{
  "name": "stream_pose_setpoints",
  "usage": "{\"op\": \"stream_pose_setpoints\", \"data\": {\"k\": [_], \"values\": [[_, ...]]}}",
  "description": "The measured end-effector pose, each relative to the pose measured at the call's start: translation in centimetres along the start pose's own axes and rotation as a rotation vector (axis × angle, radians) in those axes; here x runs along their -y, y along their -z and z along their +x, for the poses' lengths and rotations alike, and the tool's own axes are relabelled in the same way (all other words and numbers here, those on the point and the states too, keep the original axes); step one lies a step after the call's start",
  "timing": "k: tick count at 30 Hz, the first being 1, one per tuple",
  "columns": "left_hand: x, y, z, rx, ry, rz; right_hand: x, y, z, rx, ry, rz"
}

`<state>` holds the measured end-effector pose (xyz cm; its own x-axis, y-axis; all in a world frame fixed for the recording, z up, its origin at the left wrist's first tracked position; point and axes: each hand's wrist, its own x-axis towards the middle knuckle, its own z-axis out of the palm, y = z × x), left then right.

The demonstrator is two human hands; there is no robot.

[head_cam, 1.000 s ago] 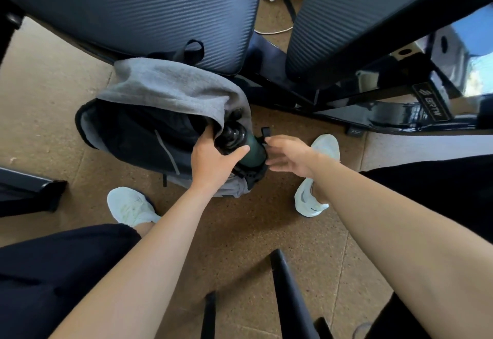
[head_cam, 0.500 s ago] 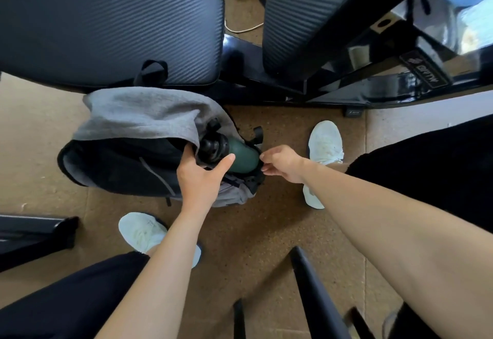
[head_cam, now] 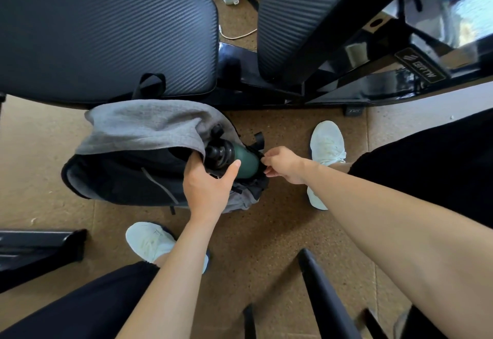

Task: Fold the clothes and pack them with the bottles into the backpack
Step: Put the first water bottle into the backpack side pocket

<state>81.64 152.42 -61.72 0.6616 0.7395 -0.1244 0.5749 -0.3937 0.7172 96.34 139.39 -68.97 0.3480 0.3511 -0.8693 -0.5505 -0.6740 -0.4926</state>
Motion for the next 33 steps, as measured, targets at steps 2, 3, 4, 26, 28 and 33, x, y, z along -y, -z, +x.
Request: {"op": "stream_pose_setpoints", "data": {"k": [2,3,4,26,28,33], "values": [[-0.3,-0.4,-0.1,0.012,-0.065,0.109,0.3,-0.1,-0.2,0.032,-0.004,0.096],[-0.5,-0.6,-0.2,0.011,-0.076,0.133,0.3,-0.1,-0.3,0.046,-0.010,0.143],[-0.6,-0.7,-0.2,0.009,-0.073,0.141,0.3,-0.2,-0.3,0.058,-0.020,0.188],[-0.3,-0.8,1.7,0.046,0.217,-0.307,4.2,-1.1,-5.8,-0.181,0.811,-0.742],[0.1,-0.7,2.2,0.004,0.238,-0.351,4.3,-0.8,-5.8,-0.227,0.793,-0.743],[-0.8,-0.8,2.5,-0.031,0.256,-0.334,4.2,-0.1,-5.4,-0.458,0.458,-0.579]]}}
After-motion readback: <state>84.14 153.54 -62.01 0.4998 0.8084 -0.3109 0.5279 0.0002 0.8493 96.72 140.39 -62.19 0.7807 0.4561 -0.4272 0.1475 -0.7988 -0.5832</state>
